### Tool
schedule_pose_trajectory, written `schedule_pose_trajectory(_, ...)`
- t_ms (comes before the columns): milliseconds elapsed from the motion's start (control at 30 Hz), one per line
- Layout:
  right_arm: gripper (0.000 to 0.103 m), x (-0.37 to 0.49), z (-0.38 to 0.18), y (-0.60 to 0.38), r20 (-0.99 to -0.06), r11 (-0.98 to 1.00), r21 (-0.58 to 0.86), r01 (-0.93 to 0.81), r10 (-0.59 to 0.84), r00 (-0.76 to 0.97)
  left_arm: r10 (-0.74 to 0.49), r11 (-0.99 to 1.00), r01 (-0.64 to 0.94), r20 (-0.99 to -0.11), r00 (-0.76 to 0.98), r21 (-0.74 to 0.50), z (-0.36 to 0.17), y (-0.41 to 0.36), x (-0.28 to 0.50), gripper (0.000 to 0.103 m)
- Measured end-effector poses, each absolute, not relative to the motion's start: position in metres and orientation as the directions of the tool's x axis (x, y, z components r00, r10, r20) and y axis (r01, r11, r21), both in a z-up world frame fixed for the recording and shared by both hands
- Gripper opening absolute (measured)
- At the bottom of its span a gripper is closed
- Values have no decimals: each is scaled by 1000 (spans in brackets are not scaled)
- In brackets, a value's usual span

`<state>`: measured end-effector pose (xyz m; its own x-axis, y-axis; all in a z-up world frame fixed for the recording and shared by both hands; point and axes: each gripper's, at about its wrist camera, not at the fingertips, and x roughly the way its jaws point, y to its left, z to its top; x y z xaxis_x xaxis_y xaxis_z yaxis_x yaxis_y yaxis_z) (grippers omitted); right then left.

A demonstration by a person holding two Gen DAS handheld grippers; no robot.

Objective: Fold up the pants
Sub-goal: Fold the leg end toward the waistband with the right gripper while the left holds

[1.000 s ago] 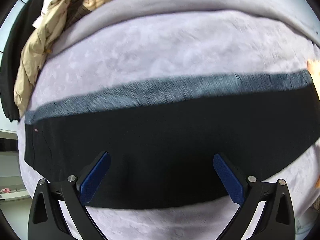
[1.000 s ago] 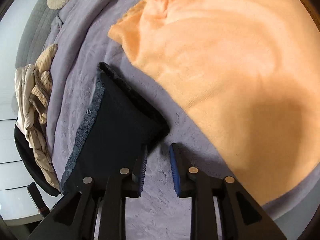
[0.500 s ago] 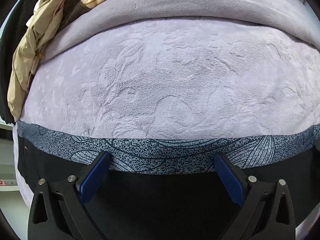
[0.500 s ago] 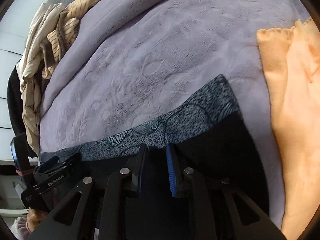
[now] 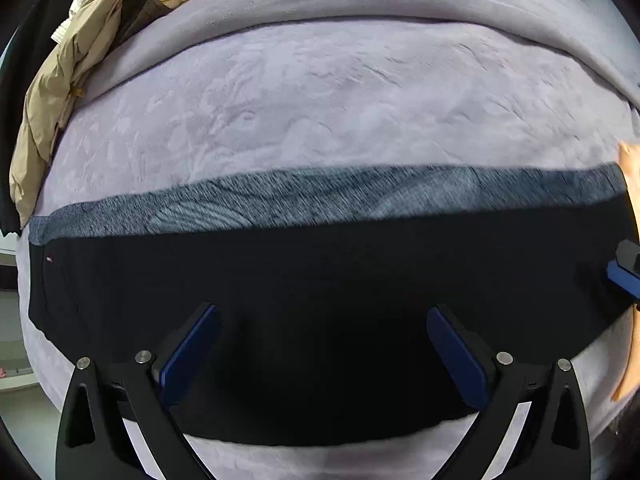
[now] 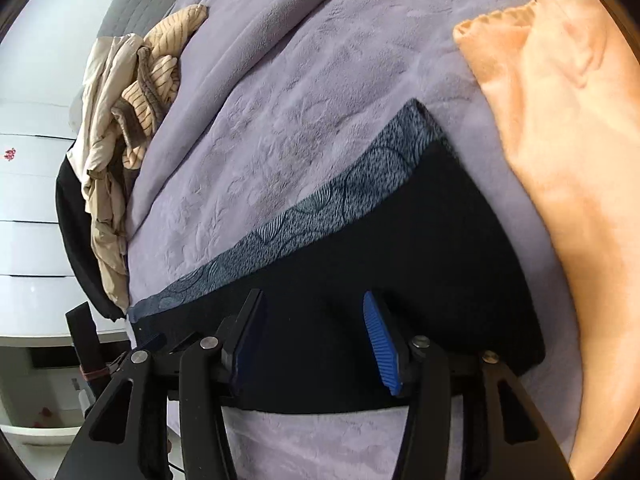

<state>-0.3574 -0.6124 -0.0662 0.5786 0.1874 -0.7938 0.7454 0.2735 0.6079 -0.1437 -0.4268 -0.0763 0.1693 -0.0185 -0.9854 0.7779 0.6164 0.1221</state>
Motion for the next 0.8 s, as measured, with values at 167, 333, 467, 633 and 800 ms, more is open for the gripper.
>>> schedule_pose_trajectory(167, 55, -388, -73, -587, -746, 168, 663, 729, 221, 628, -20, 606, 789, -989, 146, 104, -81, -421, -169, 103)
schedule_pose_trajectory(333, 55, -418, -80, -577, -732, 107, 678, 727, 191, 654, -18, 581, 807, -990, 138, 101, -85, -426, -197, 103)
schedule_pose_trajectory(467, 55, -440, -85, -580, -743, 59, 665, 744, 146, 653, -42, 556, 826, -990, 137, 90, -85, -439, -217, 103)
schedule_pose_trajectory(633, 55, -465, -93, -593, -701, -62, 707, 705, 67, 710, -11, 555, 824, -989, 145, 115, -101, -448, -235, 103)
schedule_pose_trajectory(800, 55, -468, -83, -599, -646, -62, 760, 646, 32, 763, -15, 546, 830, -989, 150, 117, -102, -449, -244, 103)
